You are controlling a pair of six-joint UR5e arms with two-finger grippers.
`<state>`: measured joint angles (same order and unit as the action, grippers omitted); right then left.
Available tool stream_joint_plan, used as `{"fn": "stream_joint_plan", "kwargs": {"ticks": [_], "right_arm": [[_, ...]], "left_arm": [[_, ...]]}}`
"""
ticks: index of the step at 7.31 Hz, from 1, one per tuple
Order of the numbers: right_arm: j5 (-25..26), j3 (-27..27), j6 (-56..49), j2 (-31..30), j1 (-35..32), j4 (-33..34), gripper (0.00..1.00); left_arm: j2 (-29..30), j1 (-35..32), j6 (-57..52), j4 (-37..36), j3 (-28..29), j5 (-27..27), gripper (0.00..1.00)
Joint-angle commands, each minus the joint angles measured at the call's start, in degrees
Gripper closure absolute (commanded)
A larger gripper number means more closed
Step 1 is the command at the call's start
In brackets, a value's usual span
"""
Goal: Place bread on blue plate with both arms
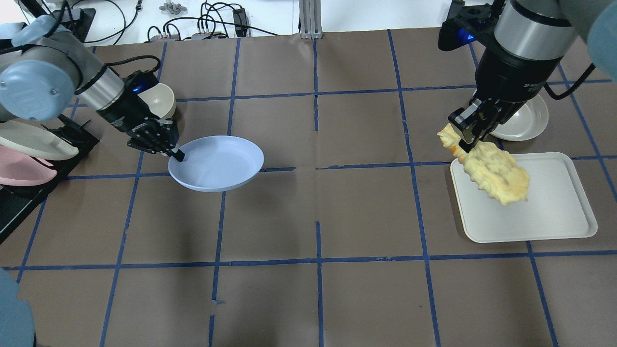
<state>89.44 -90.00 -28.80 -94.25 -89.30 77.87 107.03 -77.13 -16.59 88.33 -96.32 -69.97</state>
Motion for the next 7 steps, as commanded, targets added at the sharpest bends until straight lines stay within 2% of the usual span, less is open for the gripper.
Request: {"fn": "stream_joint_plan", "kwargs": {"ticks": [1, 2, 4, 6, 7], "right_arm": [[0.3, 0.0, 0.0, 0.0, 0.1, 0.0, 0.78], [0.3, 0.0, -0.1, 0.0, 0.1, 0.0, 0.78], [0.2, 0.0, -0.1, 0.0, 0.1, -0.1, 0.78], [0.3, 0.0, -0.2, 0.0, 0.1, -0.1, 0.78], [0.3, 0.0, -0.2, 0.0, 0.1, -0.1, 0.78]], "left_arm": [[2.0, -7.8, 8.7, -6.0, -1.1, 5.5, 0.89], [4.1, -10.1, 15.2, -9.5, -1.2, 5.5, 0.89], [7.4, -12.2, 17.5, -15.6, -2.0, 5.4, 0.87], [7.6, -15.8, 21.2, -22.8, -4.6, 4.8, 0.83], [6.5, -15.8, 21.3, -24.2, -6.9, 3.9, 0.67]]}}
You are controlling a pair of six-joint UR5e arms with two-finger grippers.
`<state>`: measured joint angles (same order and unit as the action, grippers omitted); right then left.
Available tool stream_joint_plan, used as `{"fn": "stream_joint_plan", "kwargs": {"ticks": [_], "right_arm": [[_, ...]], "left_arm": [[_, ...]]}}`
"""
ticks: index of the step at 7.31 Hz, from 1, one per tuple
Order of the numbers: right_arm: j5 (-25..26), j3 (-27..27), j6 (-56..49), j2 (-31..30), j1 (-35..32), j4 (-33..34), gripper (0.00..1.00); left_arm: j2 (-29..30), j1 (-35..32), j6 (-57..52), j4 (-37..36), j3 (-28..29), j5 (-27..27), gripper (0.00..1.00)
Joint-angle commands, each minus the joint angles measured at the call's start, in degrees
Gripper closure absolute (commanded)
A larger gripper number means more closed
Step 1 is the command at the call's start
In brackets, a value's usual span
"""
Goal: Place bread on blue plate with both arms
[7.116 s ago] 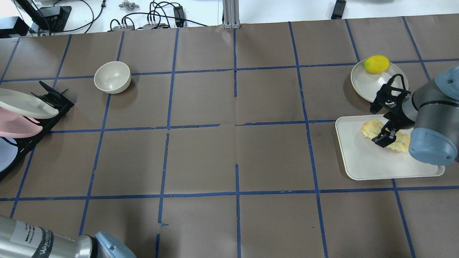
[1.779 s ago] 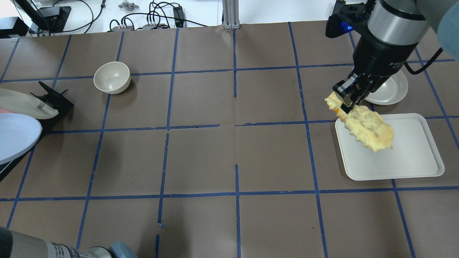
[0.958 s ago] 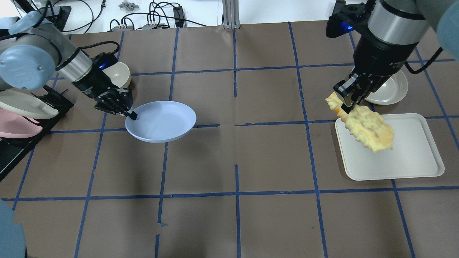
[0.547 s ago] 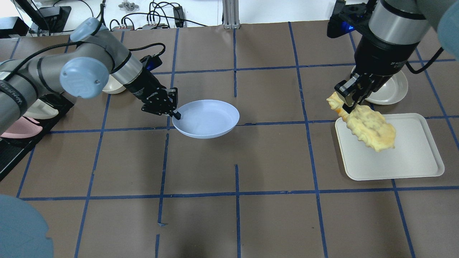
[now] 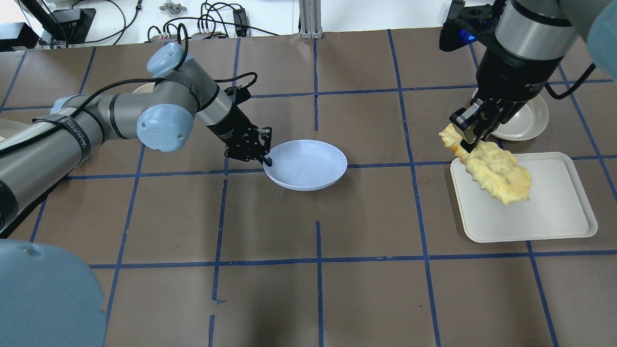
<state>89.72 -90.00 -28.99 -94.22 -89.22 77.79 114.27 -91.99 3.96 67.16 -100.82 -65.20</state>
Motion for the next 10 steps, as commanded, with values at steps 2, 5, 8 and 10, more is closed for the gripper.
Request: {"fn": "stream_joint_plan", "kwargs": {"ticks": [2, 5, 8, 10], "right_arm": [[-0.1, 0.1, 0.2, 0.0, -0.1, 0.3, 0.78], [-1.1, 4.2, 5.1, 6.4, -5.3, 3.8, 0.78], [-0.6, 7.7, 15.5, 16.5, -15.2, 9.6, 0.78], [-0.3, 8.4, 23.1, 25.3, -19.7, 19.7, 0.76]], "left_arm": [[-0.8, -1.0, 1.4, -9.4, -3.4, -1.8, 0.00], [-9.5, 4.7, 0.6, -0.8, -1.5, -7.5, 0.00], [-17.8, 4.5, 0.5, 19.1, 9.2, -19.2, 0.00], [-19.9, 3.6, 0.6, 26.5, 16.2, -19.4, 0.00]]}}
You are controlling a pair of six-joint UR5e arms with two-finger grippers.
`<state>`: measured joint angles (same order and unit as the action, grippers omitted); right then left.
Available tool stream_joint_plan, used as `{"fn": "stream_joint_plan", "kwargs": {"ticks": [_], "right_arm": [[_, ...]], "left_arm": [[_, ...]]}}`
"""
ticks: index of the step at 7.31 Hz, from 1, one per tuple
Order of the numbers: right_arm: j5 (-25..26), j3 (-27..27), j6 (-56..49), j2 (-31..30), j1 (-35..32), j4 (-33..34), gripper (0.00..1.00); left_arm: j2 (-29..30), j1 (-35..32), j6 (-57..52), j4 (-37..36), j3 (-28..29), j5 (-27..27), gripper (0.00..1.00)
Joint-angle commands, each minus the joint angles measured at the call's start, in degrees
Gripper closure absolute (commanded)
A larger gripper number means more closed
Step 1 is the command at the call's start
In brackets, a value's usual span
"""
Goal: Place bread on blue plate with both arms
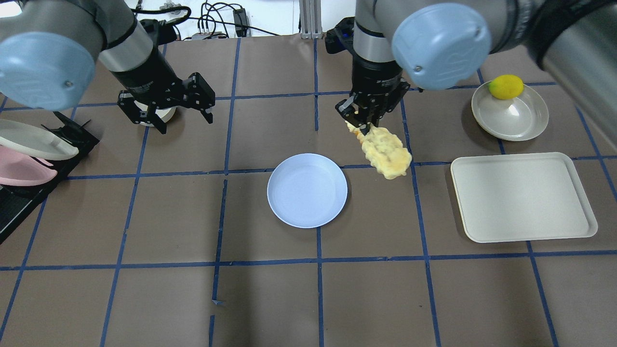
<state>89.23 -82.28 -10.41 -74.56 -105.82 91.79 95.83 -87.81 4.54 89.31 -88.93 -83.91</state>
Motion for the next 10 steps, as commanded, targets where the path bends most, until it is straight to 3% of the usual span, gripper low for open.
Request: {"fn": "stream_joint_plan", "kwargs": {"ticks": [1, 2, 3, 4, 5, 8, 9, 10], "right_arm": [[0.3, 2.5, 5.1, 9.1, -5.3, 7.2, 0.75], [0.3, 4.0, 5.4, 12.2, -6.4, 8.2, 0.68], [0.2, 3.3, 5.1, 13.9, -6.9, 10.3, 0.44], [0.2, 3.1, 5.1, 14.7, -7.1, 11.6, 0.12], [0.2, 3.1, 5.3, 14.8, -7.4, 11.7, 0.06], [1.5, 2.7, 3.0, 14.3, -7.9, 11.3, 0.04], [5.5, 2.6, -4.0, 12.9, -6.9, 11.0, 0.04], [5.3, 1.3, -4.4, 9.5, -4.8, 10.8, 0.05]], "left_arm": [[-1.9, -2.1, -0.1, 5.4, 5.3, -5.5, 0.00], [-2.1, -3.8, -0.4, 5.4, 5.3, -9.5, 0.00], [-2.0, -4.8, -0.4, 5.6, 5.3, -9.4, 0.00], [-2.0, -4.8, -0.5, 6.1, 5.2, -9.4, 0.00], [-2.1, -4.7, -0.5, 6.0, 5.3, -9.1, 0.00], [-3.9, -3.4, -0.3, 5.4, 3.6, -9.5, 0.00], [-4.0, -3.3, -0.4, 5.4, 3.6, -9.5, 0.00], [-3.8, -3.2, -0.4, 5.4, 3.5, -9.8, 0.00]]}}
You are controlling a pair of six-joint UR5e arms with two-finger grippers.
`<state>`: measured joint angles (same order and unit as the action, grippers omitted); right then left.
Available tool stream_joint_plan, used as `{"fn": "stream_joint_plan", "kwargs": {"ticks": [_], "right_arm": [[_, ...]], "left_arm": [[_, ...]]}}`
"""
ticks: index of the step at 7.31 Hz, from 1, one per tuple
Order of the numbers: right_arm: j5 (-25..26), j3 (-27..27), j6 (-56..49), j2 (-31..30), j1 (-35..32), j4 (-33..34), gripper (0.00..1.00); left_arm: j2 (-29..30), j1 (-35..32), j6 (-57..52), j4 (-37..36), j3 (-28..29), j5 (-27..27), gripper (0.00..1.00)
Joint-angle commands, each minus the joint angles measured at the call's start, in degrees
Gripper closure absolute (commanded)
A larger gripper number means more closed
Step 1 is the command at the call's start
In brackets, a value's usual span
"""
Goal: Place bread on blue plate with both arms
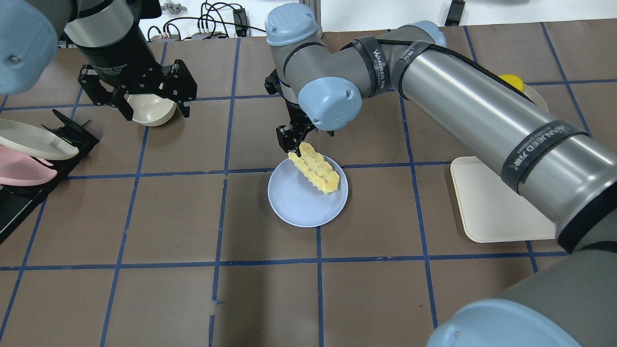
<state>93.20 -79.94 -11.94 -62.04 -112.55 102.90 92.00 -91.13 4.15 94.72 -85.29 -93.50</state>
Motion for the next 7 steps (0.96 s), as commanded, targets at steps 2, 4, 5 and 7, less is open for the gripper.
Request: {"fn": "stream_joint_plan", "kwargs": {"ticks": [2, 4, 5, 7], "right_arm": [[1.0, -11.2, -9.2, -16.1, 10.2, -0.4, 0.01], [-5.4, -20.9, -12.1, -29.9, 22.2, -0.3, 0.00], [-6.4, -21.0, -12.9, -33.7, 27.2, -5.5, 0.01], [-5.9, -16.9, -12.2, -36.9, 33.0, -15.9, 0.01]], "left_arm": [[0.2, 0.3, 0.0, -0.2, 0.1, -0.1, 0.00], [1.1, 0.3, 0.2, -1.7, 1.0, 0.4, 0.00], [1.1, 0.3, 0.6, -0.2, 1.4, 0.4, 0.00], [1.1, 0.7, -4.5, 3.4, 2.6, 2.4, 0.00]]}}
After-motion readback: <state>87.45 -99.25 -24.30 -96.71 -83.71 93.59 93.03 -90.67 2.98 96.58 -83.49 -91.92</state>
